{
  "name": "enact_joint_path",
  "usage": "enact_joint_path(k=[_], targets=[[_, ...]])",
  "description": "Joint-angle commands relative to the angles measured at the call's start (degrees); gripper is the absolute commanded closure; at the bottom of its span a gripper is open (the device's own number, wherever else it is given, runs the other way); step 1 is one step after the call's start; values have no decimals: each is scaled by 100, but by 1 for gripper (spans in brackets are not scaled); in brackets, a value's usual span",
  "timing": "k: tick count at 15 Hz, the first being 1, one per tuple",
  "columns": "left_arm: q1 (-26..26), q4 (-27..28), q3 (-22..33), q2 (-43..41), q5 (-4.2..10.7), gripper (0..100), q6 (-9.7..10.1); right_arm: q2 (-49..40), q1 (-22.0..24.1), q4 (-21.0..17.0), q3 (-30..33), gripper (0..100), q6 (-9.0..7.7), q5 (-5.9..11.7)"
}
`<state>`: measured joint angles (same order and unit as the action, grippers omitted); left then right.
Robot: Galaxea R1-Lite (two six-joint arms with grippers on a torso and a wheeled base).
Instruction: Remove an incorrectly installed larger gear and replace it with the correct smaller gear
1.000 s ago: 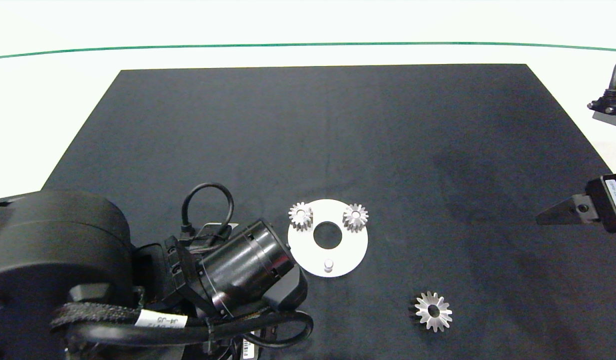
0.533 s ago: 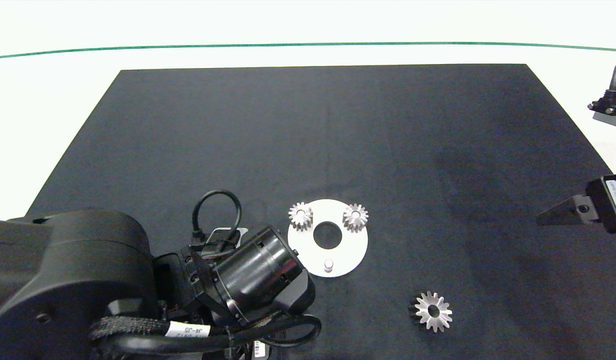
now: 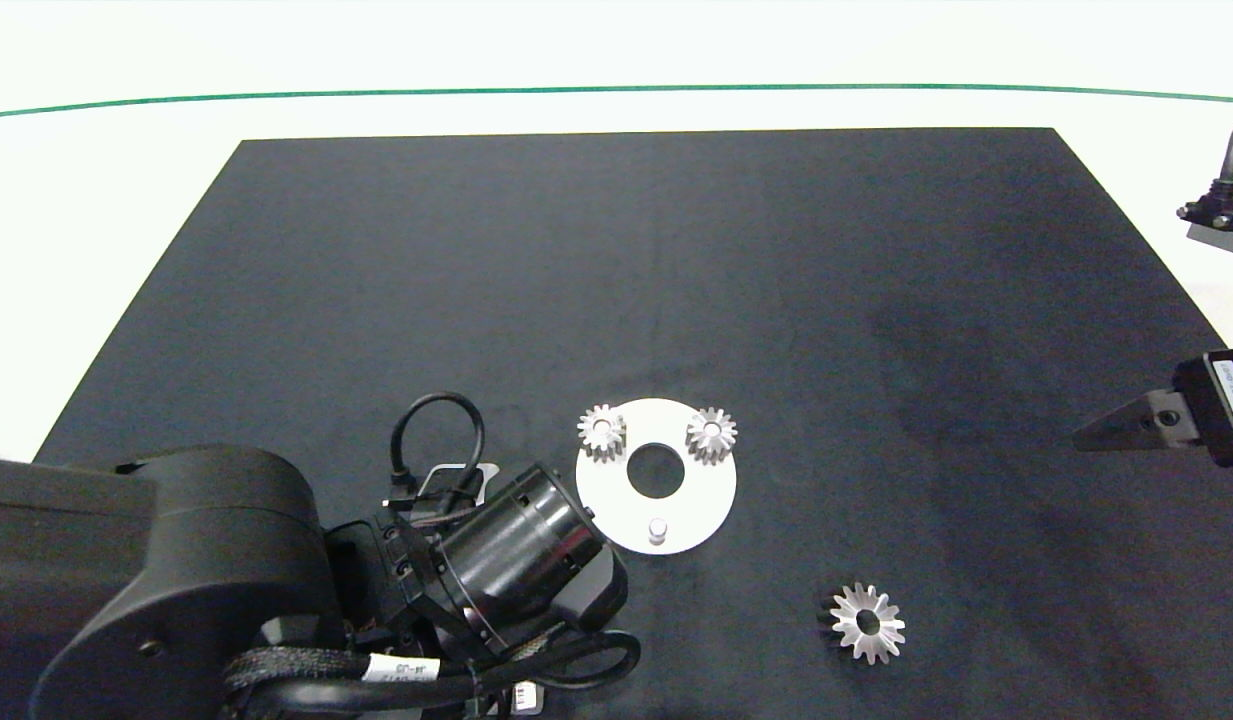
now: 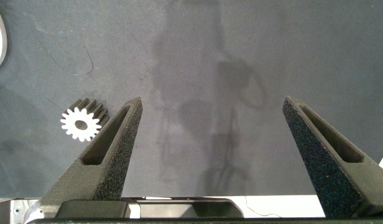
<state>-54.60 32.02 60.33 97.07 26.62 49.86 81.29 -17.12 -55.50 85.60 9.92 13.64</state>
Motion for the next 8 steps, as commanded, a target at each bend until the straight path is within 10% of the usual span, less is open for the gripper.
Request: enact_joint_path(k=[1,8], targets=[[11,14,-65,-13,9,16,33,-16,-2,-31,0,9,1,-2],[2,-205,-136,-31,9,29,33,19,-2,-31,-8,9,10,-2]])
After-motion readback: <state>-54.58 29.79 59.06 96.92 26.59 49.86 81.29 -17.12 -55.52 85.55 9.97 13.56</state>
